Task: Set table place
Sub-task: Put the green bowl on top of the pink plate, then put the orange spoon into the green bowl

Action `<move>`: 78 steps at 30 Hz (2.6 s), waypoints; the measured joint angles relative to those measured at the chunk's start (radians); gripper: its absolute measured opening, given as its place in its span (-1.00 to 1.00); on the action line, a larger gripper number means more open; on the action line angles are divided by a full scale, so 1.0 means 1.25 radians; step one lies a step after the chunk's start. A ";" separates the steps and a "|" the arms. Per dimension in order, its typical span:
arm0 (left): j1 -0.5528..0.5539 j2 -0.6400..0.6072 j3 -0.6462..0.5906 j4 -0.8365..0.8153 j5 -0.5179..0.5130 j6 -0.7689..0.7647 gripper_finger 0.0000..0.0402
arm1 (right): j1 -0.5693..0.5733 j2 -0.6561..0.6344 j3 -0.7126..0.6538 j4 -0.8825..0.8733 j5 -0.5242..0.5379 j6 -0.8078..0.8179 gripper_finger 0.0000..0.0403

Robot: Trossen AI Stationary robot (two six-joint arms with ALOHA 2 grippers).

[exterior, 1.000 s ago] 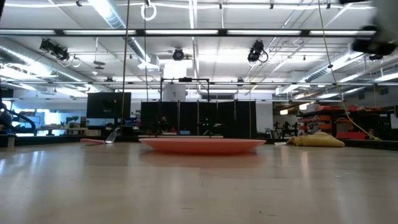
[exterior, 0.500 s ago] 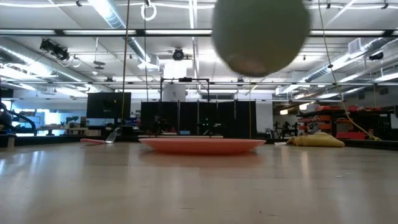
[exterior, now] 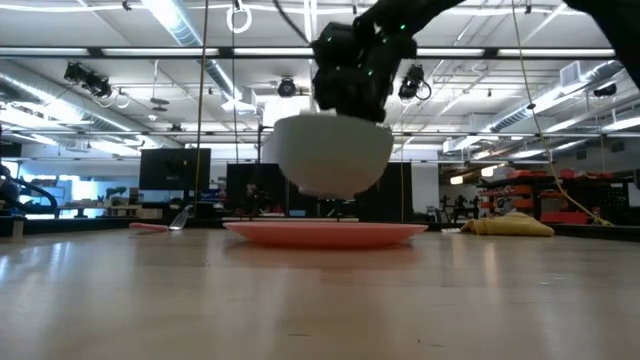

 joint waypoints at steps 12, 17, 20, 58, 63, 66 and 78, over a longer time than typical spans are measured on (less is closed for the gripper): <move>0.005 0.000 0.000 -0.003 0.000 0.001 -0.47 | -0.009 0.098 0.028 -0.010 0.059 -0.036 -0.98; 0.004 0.000 0.000 -0.003 0.000 0.001 -0.47 | -0.010 0.100 0.028 -0.002 0.055 -0.048 -0.98; 0.004 0.000 0.000 -0.003 0.000 0.001 -0.47 | -0.010 0.098 0.028 0.003 0.056 -0.051 -0.98; 0.004 0.000 0.000 -0.004 0.001 -0.042 -0.47 | -0.006 0.052 0.014 0.027 0.083 -0.072 -0.44; 0.002 0.000 0.000 -0.099 0.002 -0.180 -0.47 | -0.005 -0.023 0.034 0.027 0.083 -0.076 -0.30; -0.010 0.000 0.000 -0.206 0.009 -0.326 -0.47 | 0.000 -0.081 0.034 0.012 0.083 -0.085 -0.27; -0.143 0.006 -0.120 -0.350 0.254 -0.897 -0.47 | 0.089 -0.319 0.033 -0.027 0.048 -0.097 -0.29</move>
